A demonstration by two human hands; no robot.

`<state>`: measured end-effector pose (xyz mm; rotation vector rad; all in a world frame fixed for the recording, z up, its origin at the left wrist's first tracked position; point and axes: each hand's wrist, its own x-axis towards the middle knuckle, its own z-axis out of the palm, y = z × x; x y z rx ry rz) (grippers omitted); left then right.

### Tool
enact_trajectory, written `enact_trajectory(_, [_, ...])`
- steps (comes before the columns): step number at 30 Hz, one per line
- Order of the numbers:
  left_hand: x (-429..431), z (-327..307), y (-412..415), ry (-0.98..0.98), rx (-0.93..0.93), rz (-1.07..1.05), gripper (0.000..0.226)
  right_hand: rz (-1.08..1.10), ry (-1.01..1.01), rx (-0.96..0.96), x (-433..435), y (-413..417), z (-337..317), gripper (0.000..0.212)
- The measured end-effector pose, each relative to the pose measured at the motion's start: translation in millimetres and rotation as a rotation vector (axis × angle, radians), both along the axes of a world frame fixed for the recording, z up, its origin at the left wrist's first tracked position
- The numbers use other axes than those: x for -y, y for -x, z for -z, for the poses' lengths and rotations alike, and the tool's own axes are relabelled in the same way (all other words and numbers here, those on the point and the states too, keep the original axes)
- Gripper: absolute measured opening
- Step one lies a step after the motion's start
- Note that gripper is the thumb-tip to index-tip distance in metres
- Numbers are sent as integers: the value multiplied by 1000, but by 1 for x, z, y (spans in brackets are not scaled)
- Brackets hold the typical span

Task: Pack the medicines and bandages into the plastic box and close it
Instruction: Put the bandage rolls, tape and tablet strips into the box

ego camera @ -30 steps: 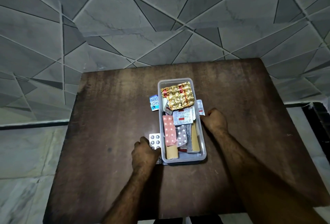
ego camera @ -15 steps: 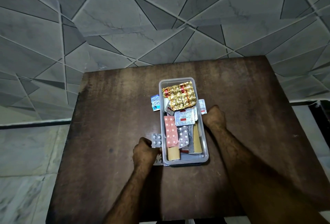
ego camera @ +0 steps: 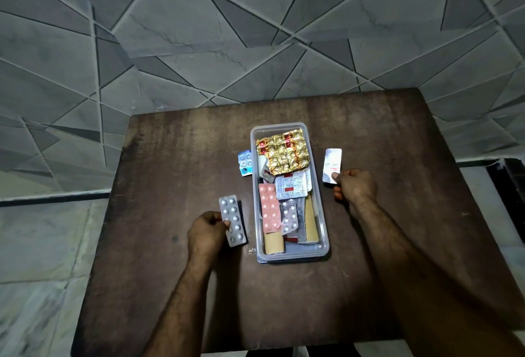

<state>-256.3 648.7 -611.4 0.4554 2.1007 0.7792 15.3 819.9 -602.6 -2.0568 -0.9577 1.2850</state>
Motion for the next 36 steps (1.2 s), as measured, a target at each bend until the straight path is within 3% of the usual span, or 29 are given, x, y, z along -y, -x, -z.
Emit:
enact_trajectory(4, [-12,-37,3,-125,5,-62,6,-25,-76,-38,9,-7,-26,12])
enact_trajectory(6, [-19,-53,-1,-173,34,-59,17,-45,-119,-60,16,-5,-42,7])
enact_trajectory(10, [-27,-77,-18,-238,98,-1,10,-140,-143,-76,42,2,-65,6])
enact_trajectory(18, [-22,-75,-50,-165,90,195,11,-345,-54,-22,95,8,-68,12])
enact_trajectory(30, [-18,-62,-80,-43,-116,391,15,-526,-50,231,121,8,-64,10])
enact_trajectory(36, [-12,-63,-83,-35,-353,526,26,-670,-140,463,125,11,-72,14])
